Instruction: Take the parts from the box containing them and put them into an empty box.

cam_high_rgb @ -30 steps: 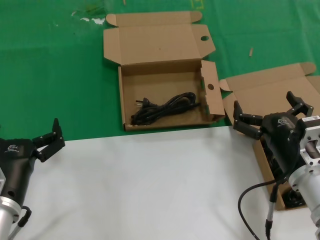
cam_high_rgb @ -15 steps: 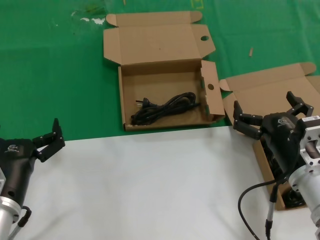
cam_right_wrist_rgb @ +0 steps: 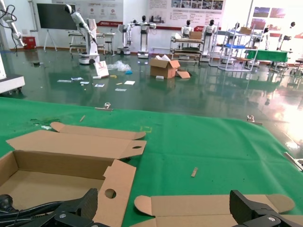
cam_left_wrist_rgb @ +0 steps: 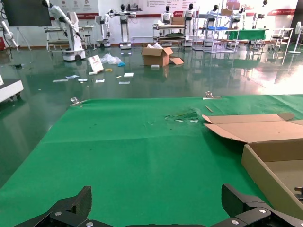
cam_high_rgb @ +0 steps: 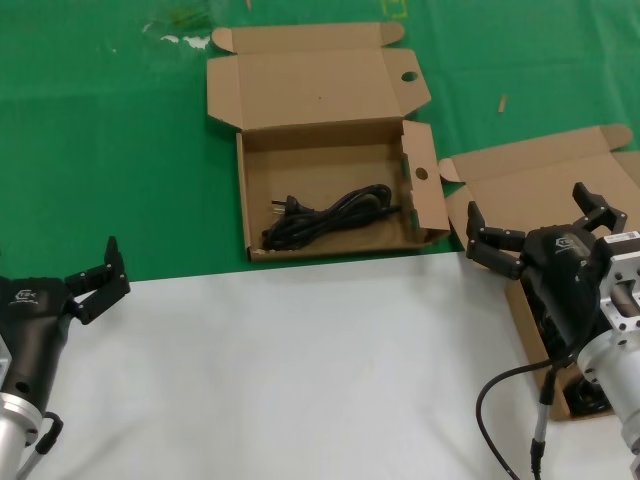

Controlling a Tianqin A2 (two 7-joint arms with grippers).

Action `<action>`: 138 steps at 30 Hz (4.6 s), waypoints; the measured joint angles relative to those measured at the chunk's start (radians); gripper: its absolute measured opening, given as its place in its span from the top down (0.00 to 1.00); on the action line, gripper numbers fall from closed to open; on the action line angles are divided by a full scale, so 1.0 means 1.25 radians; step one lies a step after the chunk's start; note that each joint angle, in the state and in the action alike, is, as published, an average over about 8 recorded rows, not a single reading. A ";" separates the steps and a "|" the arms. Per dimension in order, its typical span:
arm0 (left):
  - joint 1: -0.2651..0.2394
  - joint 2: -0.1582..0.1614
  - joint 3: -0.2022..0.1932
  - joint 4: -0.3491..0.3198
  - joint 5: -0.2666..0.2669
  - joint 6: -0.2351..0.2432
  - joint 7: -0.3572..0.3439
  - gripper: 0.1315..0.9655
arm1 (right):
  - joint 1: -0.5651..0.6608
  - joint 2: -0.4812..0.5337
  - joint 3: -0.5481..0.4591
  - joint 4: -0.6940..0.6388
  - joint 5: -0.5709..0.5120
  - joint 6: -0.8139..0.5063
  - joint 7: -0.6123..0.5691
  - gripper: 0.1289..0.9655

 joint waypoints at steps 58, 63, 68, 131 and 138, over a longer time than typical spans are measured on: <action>0.000 0.000 0.000 0.000 0.000 0.000 0.000 0.00 | 0.000 0.000 0.000 0.000 0.000 0.000 0.000 0.00; 0.000 0.000 0.000 0.000 0.000 0.000 0.000 0.00 | 0.000 0.000 0.000 0.000 0.000 0.000 0.000 0.00; 0.000 0.000 0.000 0.000 0.000 0.000 0.000 0.00 | 0.000 0.000 0.000 0.000 0.000 0.000 0.000 0.00; 0.000 0.000 0.000 0.000 0.000 0.000 0.000 0.00 | 0.000 0.000 0.000 0.000 0.000 0.000 0.000 0.00; 0.000 0.000 0.000 0.000 0.000 0.000 0.000 0.00 | 0.000 0.000 0.000 0.000 0.000 0.000 0.000 0.00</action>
